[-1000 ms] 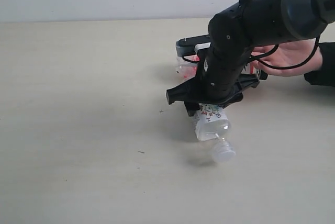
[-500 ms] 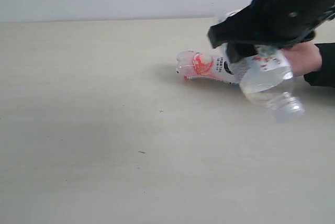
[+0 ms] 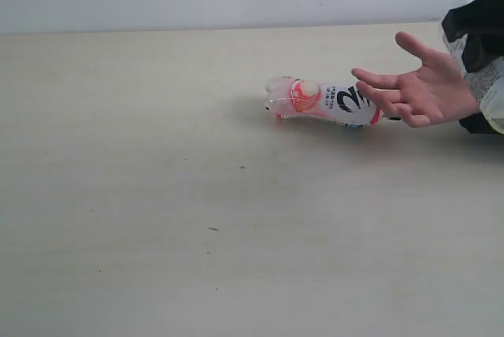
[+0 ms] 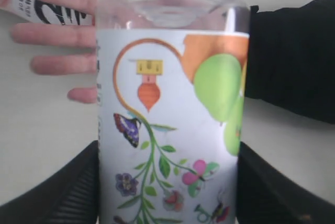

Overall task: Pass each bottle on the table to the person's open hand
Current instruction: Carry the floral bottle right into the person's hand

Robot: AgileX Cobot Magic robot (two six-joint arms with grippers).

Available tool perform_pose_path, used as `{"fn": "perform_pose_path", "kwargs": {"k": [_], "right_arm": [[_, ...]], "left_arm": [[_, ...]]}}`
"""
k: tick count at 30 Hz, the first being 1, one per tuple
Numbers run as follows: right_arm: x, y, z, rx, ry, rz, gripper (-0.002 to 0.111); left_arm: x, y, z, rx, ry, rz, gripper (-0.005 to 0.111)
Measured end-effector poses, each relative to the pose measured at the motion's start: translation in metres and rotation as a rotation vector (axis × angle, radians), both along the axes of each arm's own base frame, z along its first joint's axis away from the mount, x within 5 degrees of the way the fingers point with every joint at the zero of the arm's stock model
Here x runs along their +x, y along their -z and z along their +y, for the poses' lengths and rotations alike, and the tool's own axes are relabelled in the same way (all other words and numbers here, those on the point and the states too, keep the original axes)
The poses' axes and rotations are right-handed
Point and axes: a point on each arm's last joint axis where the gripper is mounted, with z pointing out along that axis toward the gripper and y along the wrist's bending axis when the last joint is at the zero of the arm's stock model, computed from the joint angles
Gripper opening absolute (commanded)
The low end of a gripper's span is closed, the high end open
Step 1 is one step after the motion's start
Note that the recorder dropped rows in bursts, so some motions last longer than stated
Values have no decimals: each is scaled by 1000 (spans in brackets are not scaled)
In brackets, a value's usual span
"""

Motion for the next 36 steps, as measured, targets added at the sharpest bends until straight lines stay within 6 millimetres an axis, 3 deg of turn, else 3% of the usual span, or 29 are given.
{"fn": "perform_pose_path", "kwargs": {"k": [6, 10, 15, 21, 23, 26, 28, 36], "right_arm": [[39, 51, -9, 55, -9, 69, 0], [57, 73, -5, 88, -38, 92, 0], [75, 88, 2, 138, -42, 106, 0], [79, 92, 2, 143, -39, 111, 2], [80, 92, 3, 144, -39, 104, 16], [81, 93, 3, 146, -38, 104, 55], [81, 93, 3, 146, -38, 105, 74], [80, 90, 3, 147, -39, 98, 76]], "left_arm": [[0, 0, 0, 0, 0, 0, 0], [0, 0, 0, 0, 0, 0, 0], [0, 0, 0, 0, 0, 0, 0], [0, 0, 0, 0, 0, 0, 0], [0, 0, 0, 0, 0, 0, 0], [0, 0, 0, 0, 0, 0, 0], [0, 0, 0, 0, 0, 0, 0], [0, 0, 0, 0, 0, 0, 0]]}}
